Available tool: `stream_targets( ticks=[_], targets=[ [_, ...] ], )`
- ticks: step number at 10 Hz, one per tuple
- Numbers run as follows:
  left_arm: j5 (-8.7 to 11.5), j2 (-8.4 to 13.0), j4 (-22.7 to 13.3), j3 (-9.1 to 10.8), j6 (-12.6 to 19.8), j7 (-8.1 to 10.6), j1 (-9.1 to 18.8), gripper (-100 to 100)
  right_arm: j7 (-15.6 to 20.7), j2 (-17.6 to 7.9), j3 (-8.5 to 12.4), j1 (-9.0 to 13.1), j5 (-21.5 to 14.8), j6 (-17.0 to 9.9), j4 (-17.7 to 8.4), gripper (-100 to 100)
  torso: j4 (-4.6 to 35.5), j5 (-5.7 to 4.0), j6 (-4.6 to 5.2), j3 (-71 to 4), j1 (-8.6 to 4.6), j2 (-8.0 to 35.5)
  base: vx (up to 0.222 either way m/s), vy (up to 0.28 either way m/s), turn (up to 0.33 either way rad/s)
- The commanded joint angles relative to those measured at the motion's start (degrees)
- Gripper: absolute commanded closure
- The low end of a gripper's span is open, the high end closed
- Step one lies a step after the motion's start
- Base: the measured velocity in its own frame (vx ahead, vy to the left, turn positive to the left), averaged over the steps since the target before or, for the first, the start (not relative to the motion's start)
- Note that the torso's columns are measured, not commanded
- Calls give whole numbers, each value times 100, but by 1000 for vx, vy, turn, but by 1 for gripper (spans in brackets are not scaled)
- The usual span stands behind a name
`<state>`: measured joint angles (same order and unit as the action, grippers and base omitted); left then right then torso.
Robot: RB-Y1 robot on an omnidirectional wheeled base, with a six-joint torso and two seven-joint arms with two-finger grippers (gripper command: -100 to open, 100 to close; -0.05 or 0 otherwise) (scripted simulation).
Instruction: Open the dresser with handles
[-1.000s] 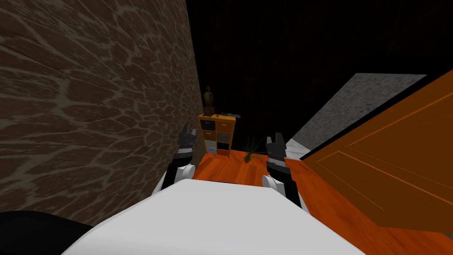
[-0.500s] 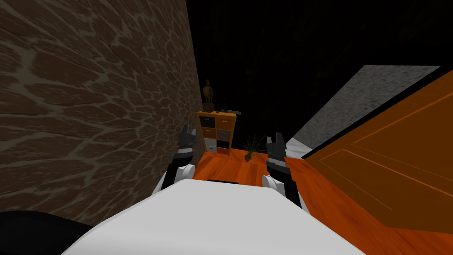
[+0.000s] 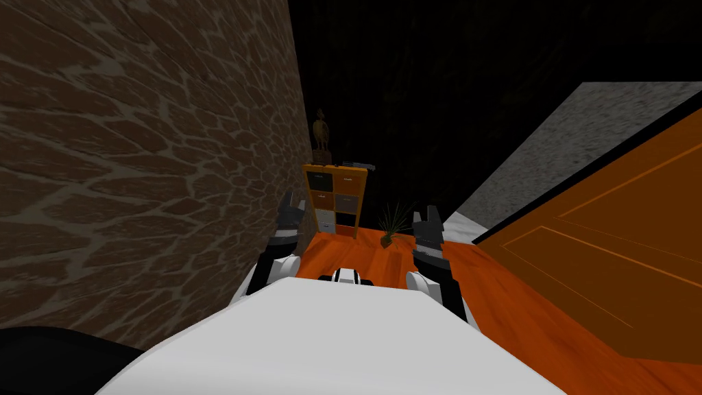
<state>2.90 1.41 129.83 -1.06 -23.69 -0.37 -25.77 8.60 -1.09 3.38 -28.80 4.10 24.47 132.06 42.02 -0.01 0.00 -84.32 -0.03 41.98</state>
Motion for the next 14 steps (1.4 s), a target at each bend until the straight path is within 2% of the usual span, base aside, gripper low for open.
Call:
stream_targets(
  ticks=[1, 3, 6, 14],
  targets=[
    [32, 386, 70, 8, 186, 3, -7, -100, 0, 0, 0, 0, 0, 0, 0, 0, 16, -1, 0, -27, -3, 13, 71, -34, 3],
    [64, 576, 127, 16, 378, 3, -8, -100, 0, 0, 0, -1, 0, 0, 0, 0, 23, -1, 0, -32, -2, 19, 107, -53, 3],
    [120, 724, 235, 31, 713, 4, -10, -100, 0, 0, 0, -1, 0, 0, 0, 0, 26, -1, 0, -25, -1, 31, 120, -74, 3],
    [269, 754, 575, 69, 1588, 7, -21, -100, 0, 0, 0, -1, 0, 0, 0, 0, 26, -1, 0, -25, -3, 31, 120, -65, 4]
  ],
)
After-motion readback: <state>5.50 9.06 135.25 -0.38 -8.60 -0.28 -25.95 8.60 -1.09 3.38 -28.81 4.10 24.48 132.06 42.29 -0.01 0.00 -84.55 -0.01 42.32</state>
